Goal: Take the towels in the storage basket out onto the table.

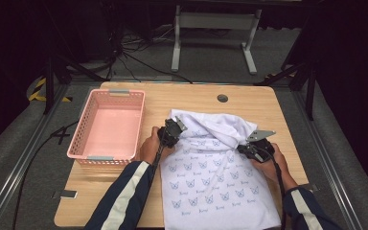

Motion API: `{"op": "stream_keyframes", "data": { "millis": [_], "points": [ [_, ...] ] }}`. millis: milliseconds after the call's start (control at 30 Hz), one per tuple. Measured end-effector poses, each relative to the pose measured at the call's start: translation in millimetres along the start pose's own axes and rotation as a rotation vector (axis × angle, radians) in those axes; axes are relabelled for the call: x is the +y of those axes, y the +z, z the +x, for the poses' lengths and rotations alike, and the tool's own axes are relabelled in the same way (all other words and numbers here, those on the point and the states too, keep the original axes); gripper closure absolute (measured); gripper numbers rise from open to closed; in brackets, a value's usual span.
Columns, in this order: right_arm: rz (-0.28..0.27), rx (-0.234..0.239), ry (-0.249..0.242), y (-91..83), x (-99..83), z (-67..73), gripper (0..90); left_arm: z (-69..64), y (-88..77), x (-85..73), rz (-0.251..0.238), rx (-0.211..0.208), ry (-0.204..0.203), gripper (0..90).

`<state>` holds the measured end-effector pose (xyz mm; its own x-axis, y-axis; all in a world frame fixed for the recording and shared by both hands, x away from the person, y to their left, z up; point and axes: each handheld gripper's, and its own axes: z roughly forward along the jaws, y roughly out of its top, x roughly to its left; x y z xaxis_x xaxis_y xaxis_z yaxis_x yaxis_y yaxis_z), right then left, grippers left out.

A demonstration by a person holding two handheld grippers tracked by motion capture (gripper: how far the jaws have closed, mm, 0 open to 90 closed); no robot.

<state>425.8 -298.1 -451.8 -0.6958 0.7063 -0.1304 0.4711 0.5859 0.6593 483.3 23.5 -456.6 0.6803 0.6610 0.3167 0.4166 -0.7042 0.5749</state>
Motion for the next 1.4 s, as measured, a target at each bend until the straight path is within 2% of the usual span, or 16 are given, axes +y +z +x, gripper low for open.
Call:
{"op": "stream_keyframes", "data": {
  "millis": [167, 233, 300, 400, 500, 733, 800, 867, 967, 1000, 1067, 1100, 1133, 1200, 1267, 1400],
  "points": [
    [0.002, -0.022, 0.029, 12.0, 11.6, -11.9, 87.4, 7.8, 12.7, 12.5, 0.013, 0.037, -0.018, 87.4],
    [0.015, -0.029, 0.041, 15.7, 17.4, -15.4, 87.3, 14.3, 13.6, 16.5, 0.007, 0.025, -0.056, 87.4],
    [-0.005, -0.027, 0.049, 14.2, 23.3, -19.5, 87.2, 24.7, 4.6, 19.4, -0.047, 0.022, -0.127, 87.5],
    [-0.031, -0.053, 0.050, 2.5, 35.8, -27.5, 87.3, 35.5, -21.2, 27.6, -0.132, 0.036, -0.141, 87.5],
    [-0.104, -0.093, 0.062, -18.9, 52.0, -35.0, 87.4, 42.9, -45.6, 35.0, -0.208, 0.048, -0.167, 87.5],
    [-0.223, -0.128, 0.051, -61.2, 73.4, -37.6, 87.3, 58.9, -114.6, 50.3, -0.379, 0.122, -0.162, 87.5],
    [-0.262, -0.136, 0.052, -72.4, 75.4, -38.3, 87.3, 64.5, -131.0, 49.1, -0.426, 0.129, -0.181, 87.5],
    [-0.312, -0.125, 0.057, -85.5, 75.9, -38.4, 87.4, 65.3, -146.5, 43.4, -0.467, 0.111, -0.170, 87.5],
    [-0.363, -0.082, 0.047, -101.5, 71.6, -34.1, 87.3, 53.4, -164.4, 28.9, -0.522, 0.026, -0.158, 87.4],
    [-0.363, -0.082, 0.047, -101.5, 71.6, -34.1, 87.3, 53.4, -164.4, 28.9, -0.522, 0.026, -0.158, 87.4],
    [-0.381, -0.036, 0.006, -114.9, 61.5, -25.8, 87.3, 35.9, -175.9, 13.6, -0.531, -0.032, -0.087, 87.4],
    [-0.369, -0.013, -0.025, -123.7, 49.5, -17.2, 87.3, 20.1, -181.4, -2.2, -0.534, -0.087, -0.052, 87.4],
    [-0.369, -0.013, -0.025, -123.7, 49.5, -17.2, 87.3, 20.1, -181.4, -2.2, -0.534, -0.087, -0.052, 87.4],
    [-0.350, 0.037, -0.060, -133.4, 26.7, -3.9, 87.3, 1.9, -186.3, -25.6, -0.538, -0.152, -0.023, 87.4],
    [-0.341, 0.053, -0.067, -135.7, 20.6, -0.3, 87.3, -12.5, -188.5, -45.2, -0.508, -0.207, -0.003, 87.4],
    [-0.341, 0.162, -0.078, -150.1, -17.5, 17.2, 87.2, -40.7, -188.6, -86.0, -0.452, -0.325, 0.012, 87.3]
  ]
}}
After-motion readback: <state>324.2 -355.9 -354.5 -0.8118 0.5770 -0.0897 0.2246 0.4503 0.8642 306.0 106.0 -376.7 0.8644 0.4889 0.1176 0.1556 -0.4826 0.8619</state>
